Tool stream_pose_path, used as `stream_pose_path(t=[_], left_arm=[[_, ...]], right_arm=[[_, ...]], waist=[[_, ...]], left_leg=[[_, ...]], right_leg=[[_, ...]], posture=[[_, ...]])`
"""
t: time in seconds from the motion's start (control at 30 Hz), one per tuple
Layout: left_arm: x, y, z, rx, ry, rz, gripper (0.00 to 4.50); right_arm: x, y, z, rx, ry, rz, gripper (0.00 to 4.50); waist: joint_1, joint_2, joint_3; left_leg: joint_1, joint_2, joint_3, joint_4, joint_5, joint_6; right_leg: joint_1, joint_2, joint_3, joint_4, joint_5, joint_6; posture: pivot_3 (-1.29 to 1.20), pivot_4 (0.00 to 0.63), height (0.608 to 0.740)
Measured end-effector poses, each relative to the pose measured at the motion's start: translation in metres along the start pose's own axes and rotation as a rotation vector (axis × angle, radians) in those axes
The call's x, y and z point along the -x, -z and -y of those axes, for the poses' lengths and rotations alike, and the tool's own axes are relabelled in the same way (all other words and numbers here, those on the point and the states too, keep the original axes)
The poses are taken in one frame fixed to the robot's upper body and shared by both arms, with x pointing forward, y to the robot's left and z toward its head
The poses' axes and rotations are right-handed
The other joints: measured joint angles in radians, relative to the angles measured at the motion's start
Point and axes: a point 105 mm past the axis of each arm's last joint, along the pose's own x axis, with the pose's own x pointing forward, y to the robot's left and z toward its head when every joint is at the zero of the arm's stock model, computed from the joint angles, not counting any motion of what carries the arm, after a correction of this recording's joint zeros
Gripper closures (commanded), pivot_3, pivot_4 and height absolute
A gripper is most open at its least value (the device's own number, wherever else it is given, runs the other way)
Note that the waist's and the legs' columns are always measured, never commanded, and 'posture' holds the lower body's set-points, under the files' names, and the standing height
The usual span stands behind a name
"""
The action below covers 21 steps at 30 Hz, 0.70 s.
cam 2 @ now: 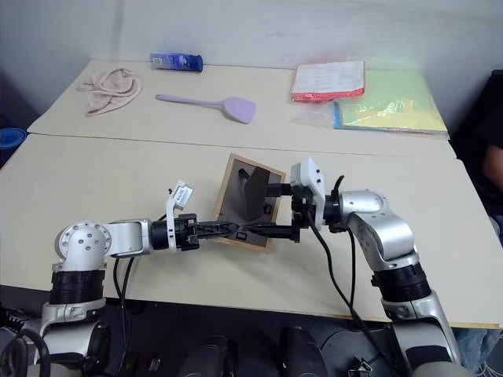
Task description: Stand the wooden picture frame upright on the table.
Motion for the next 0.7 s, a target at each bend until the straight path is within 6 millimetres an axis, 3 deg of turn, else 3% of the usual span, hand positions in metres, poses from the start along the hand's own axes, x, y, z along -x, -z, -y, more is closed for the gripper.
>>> stream_pose_path(t=[0.13, 0.3, 0.37, 0.47, 0.6, 0.7], left_arm=[[0.009, -0.004, 0.007, 0.088, 0.078, -0.005, 3.22], [0.029, 0.002, 0.007, 0.206, 0.111, -0.08, 3.22], [0.03, 0.004, 0.011, 0.235, 0.137, -0.099, 3.22], [0.026, 0.005, 0.018, 0.269, 0.177, -0.144, 3.22], [0.021, 0.004, 0.026, 0.28, 0.205, -0.156, 3.22], [0.019, 0.005, 0.026, 0.289, 0.209, -0.157, 3.22]], right_arm=[[0.011, -0.003, 0.003, 0.191, 0.03, 0.022, 0.01], [0.049, -0.003, 0.009, 0.562, 0.062, -0.064, 0.01], [0.053, 0.003, 0.01, 0.686, 0.06, -0.103, 0.01], [0.042, 0.015, 0.017, 0.887, 0.081, -0.135, 0.01], [0.023, 0.024, 0.019, 1.032, 0.114, -0.099, 0.01], [0.013, 0.027, 0.022, 1.107, 0.144, -0.083, 0.59]], waist=[[-0.006, 0.0, 0.0], [-0.006, -0.001, 0.0], [-0.01, -0.001, 0.0], [-0.02, -0.001, 0.0], [-0.028, -0.001, 0.001], [-0.026, 0.0, 0.001]], left_leg=[[0.001, 0.0, 0.0, 0.0, 0.0, -0.001], [0.001, 0.0, -0.001, 0.0, 0.0, -0.001], [0.002, 0.0, -0.001, 0.0, 0.0, -0.001], [0.003, 0.0, -0.001, 0.001, 0.001, -0.001], [0.003, 0.001, -0.001, 0.0, 0.001, -0.002], [0.002, 0.001, -0.001, 0.001, 0.001, -0.002]], right_leg=[[0.0, 0.0, 0.0, 0.0, 0.0, 0.0], [0.001, 0.0, 0.0, -0.001, 0.0, 0.0], [0.001, -0.001, 0.0, -0.001, 0.0, 0.0], [0.001, -0.001, 0.0, -0.001, 0.0, 0.0], [0.001, 0.0, 0.001, 0.001, 0.0, 0.0], [0.001, 0.0, 0.001, 0.001, 0.0, -0.001]], posture=[[0.0, 0.15, 0.74], [0.0, 0.15, 0.74], [0.0, 0.15, 0.74], [0.0, 0.15, 0.74], [0.0, 0.15, 0.74], [0.0, 0.15, 0.74]])
